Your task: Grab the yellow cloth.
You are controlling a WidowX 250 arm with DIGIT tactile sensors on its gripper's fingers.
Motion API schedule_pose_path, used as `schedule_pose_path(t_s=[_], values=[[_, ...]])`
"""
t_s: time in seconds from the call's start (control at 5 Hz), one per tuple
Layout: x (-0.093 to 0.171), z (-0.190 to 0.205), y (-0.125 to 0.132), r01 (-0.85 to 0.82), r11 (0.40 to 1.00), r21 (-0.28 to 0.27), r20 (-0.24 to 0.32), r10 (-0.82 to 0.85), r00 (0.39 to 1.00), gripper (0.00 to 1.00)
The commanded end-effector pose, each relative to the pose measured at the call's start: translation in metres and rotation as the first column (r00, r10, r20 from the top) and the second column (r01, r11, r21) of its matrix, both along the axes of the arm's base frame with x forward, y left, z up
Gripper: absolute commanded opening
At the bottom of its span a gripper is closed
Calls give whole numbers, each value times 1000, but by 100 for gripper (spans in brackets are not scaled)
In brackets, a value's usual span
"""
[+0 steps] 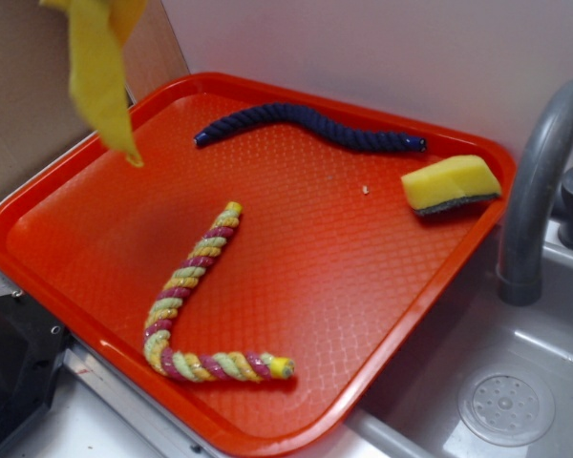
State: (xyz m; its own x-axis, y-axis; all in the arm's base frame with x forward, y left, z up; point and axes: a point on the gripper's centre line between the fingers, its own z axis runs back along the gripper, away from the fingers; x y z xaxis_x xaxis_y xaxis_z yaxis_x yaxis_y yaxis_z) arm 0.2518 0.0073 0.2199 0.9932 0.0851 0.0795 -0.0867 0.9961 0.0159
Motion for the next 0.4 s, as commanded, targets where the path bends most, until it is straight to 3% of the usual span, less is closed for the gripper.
schedule_pose_path(t_s=[0.0, 0.2], values=[[19, 29, -30, -33, 999, -9, 18, 34, 999, 0], [12, 23, -34, -18, 1000, -14, 28, 18, 999, 0]])
